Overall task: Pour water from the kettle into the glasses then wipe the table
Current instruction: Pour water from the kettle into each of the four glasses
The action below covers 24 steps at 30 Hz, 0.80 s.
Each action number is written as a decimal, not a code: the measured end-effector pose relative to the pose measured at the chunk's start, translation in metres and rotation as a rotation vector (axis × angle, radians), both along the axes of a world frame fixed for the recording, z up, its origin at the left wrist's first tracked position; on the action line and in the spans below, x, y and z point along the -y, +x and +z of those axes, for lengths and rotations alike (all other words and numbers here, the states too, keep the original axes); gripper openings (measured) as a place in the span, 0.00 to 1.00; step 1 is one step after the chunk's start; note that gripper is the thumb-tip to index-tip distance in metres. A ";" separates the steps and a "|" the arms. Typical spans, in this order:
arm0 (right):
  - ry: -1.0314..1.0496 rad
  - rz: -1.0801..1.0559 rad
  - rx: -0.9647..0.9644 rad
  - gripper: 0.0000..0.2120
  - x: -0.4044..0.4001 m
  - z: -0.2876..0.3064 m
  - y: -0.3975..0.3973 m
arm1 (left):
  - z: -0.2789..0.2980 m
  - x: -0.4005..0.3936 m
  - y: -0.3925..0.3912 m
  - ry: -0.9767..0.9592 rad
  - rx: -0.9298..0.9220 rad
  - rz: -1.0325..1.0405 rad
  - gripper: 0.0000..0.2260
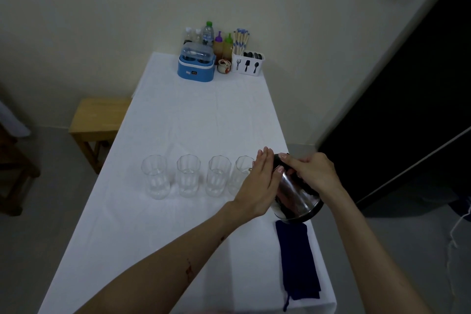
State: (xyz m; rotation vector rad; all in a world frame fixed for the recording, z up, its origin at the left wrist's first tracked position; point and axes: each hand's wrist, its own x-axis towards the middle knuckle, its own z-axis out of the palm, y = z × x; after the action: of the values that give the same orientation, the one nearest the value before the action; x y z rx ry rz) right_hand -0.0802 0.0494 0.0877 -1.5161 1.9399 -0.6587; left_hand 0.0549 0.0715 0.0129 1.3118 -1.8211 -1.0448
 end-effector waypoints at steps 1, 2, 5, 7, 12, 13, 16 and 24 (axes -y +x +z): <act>-0.002 0.000 0.008 0.23 0.000 -0.002 -0.002 | -0.001 0.000 -0.001 0.001 0.001 -0.001 0.26; -0.004 -0.002 0.027 0.23 -0.001 -0.003 -0.003 | -0.001 0.000 -0.001 0.001 0.003 -0.001 0.26; 0.011 -0.037 0.134 0.22 -0.004 -0.008 -0.010 | -0.001 0.001 -0.005 -0.014 0.024 -0.007 0.26; 0.029 -0.076 0.207 0.22 -0.006 -0.014 -0.016 | -0.001 0.001 -0.009 -0.025 0.041 -0.023 0.25; 0.075 -0.200 0.435 0.22 -0.015 -0.032 -0.036 | -0.005 0.002 -0.023 -0.069 0.104 -0.066 0.26; 0.086 -0.237 0.483 0.21 -0.017 -0.036 -0.040 | -0.007 0.003 -0.027 -0.080 0.126 -0.081 0.26; 0.102 -0.366 0.602 0.21 -0.021 -0.053 -0.054 | -0.010 0.007 -0.038 -0.142 0.200 -0.140 0.26; 0.047 -0.605 0.771 0.23 -0.013 -0.103 -0.080 | -0.025 0.037 -0.068 -0.222 0.399 -0.316 0.24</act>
State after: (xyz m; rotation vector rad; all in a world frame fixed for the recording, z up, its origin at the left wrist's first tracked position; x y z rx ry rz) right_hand -0.1598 0.0627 -0.0154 -0.4716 1.7290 -1.2192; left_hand -0.0127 0.0344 -0.0120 1.1813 -2.4287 -0.7377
